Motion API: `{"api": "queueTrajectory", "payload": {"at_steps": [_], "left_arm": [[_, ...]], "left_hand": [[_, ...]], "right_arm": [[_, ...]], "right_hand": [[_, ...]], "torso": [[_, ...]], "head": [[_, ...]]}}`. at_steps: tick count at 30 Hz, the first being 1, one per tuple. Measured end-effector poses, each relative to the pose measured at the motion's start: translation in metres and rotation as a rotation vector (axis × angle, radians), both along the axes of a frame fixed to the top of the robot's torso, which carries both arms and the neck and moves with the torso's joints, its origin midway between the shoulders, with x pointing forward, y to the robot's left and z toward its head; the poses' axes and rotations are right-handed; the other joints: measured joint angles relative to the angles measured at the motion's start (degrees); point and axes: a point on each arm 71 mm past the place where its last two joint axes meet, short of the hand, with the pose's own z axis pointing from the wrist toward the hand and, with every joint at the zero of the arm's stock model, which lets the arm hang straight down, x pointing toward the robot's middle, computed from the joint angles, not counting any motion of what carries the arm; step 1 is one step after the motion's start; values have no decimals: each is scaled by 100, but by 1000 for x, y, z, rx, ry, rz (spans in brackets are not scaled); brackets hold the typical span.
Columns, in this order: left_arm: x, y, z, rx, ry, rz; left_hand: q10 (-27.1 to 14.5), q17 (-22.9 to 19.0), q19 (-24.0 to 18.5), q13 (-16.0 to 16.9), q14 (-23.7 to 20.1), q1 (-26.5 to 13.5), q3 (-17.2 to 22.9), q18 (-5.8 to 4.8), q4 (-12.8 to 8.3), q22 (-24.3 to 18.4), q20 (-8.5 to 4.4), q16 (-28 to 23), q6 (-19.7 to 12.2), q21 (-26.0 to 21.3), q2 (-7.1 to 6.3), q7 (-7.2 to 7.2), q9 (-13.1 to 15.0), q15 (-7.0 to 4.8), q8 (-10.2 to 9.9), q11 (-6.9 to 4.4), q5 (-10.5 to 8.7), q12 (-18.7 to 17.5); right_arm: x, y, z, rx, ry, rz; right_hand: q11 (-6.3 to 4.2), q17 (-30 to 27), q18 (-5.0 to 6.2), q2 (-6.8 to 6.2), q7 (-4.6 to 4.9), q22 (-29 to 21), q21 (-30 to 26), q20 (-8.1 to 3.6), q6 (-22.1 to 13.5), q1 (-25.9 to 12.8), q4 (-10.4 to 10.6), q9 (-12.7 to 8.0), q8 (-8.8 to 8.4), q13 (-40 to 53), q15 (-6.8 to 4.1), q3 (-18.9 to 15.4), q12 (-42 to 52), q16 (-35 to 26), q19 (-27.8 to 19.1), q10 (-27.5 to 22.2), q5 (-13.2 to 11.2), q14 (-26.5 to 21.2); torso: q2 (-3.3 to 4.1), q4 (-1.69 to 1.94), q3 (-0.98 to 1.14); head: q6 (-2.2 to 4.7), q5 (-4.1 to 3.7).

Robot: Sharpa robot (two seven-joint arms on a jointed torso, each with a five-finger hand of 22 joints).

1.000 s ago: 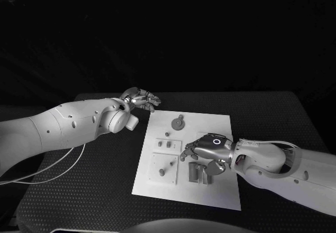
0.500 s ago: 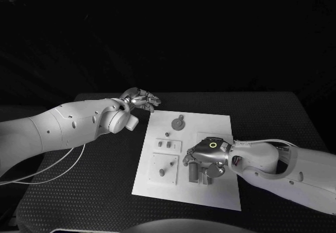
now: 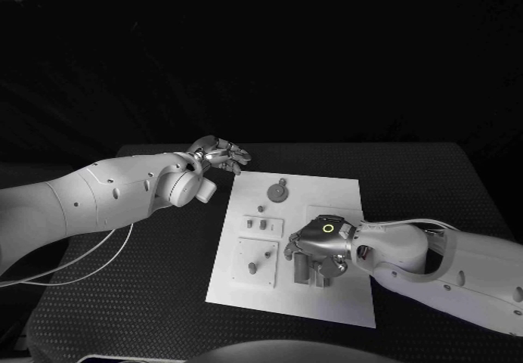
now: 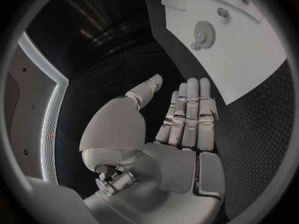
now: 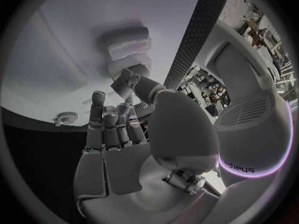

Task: Assemble the parts on the task board

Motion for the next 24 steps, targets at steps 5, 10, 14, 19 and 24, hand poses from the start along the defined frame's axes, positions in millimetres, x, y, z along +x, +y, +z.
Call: {"api": "queueTrajectory", "payload": {"at_steps": [5, 10, 14, 19, 24], "left_arm": [[0, 1, 0, 0, 0, 1], [0, 0, 0, 0, 0, 0], [0, 0, 0, 0, 0, 0], [0, 0, 0, 0, 1, 0], [0, 0, 0, 0, 1, 0]], "left_hand": [[1, 0, 0, 0, 0, 0, 0, 0, 0, 0, 0, 0, 0, 0, 0, 0, 0, 0, 0, -1, 0, 0], [1, -1, 0, 0, 0, 0, 0, 0, 0, -1, 0, 0, 0, 0, 0, 0, 0, 0, 0, -1, 0, 0], [7, 5, 0, 0, 0, 0, 0, 0, 0, -1, 0, -22, 0, 0, 0, 0, 0, 0, 0, -7, 0, 0], [8, 5, 0, 0, 0, 0, 0, 0, 0, 4, 0, -22, 0, 0, 0, 0, 0, 0, 0, -8, 0, 0], [8, 5, 0, 0, 0, 0, 0, 0, 0, 4, 0, -23, 0, 0, 0, 0, 0, 0, 0, -8, 0, 0]], "right_arm": [[1, -1, -3, -5, -4, -1], [1, 0, -4, -6, -6, 4], [1, 0, -4, -6, -7, 7], [2, -1, -4, -6, -8, 10], [2, -1, -4, -1, -11, 13]], "right_hand": [[-32, -5, -1, 52, 89, 0, 62, -13, 200, -3, -16, 37, 123, -37, -21, -16, 92, 0, 12, 33, 0, 21], [-52, -10, 0, 113, 176, 0, 124, -30, 471, -7, -16, 69, 257, -87, -19, -17, 155, 0, 30, 53, 0, 61], [-95, -10, 0, 159, 241, 0, 168, -51, 720, -54, -27, 84, 365, -134, -58, -27, 207, 0, 51, 95, 0, 100], [-114, 3, 0, 205, 279, 0, 190, -71, 868, -102, -16, 101, 432, -177, -61, -66, 221, 0, 71, 114, -1, 143], [-127, 12, 0, 240, 263, 0, 221, -81, 924, -137, -24, 122, 433, -209, -84, -73, 250, 0, 81, 127, -1, 166]], "torso": [[0, 1, 3], [1, 1, 3], [0, 1, 3], [-1, -2, 2], [-1, -2, 2]], "head": [[-20, 2], [-28, 5], [-30, 5], [-34, 2], [-35, -8]]}}
